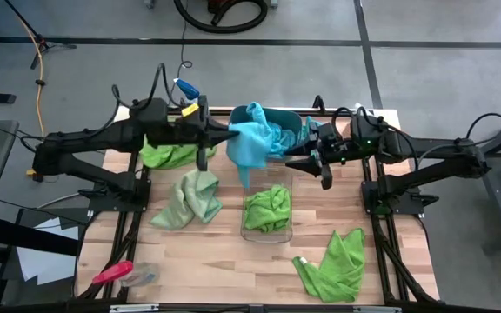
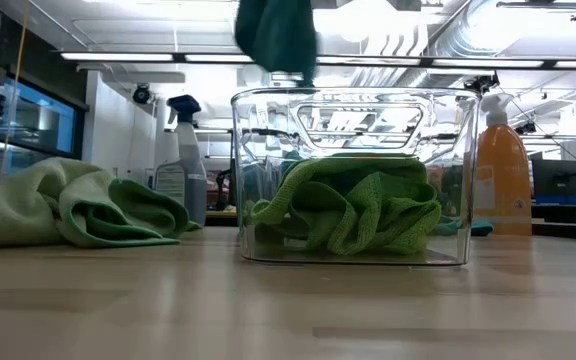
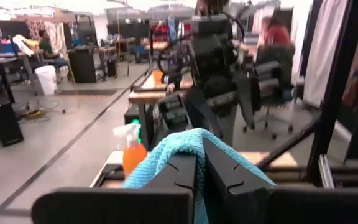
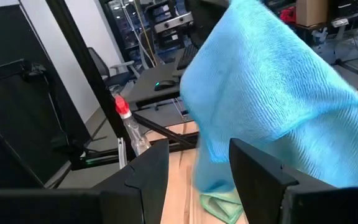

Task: Sort microfiber towel by color & place in baskets
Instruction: Put the blue microfiber towel into the blue bin

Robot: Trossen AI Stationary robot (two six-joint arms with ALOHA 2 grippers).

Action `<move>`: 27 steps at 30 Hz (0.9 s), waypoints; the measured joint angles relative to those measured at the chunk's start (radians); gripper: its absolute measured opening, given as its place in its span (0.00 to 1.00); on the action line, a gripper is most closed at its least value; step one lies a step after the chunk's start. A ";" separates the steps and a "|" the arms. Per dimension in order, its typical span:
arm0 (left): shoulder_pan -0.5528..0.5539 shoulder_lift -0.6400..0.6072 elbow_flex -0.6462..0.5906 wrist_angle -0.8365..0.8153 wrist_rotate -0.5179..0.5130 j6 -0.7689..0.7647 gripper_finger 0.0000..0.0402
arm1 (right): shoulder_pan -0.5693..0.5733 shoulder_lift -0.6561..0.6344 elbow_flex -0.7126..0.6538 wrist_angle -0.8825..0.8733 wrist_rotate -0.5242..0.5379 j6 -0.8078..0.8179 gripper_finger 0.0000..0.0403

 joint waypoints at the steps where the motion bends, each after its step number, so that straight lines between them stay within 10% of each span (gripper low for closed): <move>1: 0.013 0.003 -0.012 0.032 0.017 -0.018 0.00 | 0.000 0.000 0.000 -0.001 0.000 -0.003 0.41; 27: 0.338 0.445 0.108 0.473 0.251 -0.065 0.00 | -0.001 -0.047 -0.001 0.020 0.184 -0.092 0.41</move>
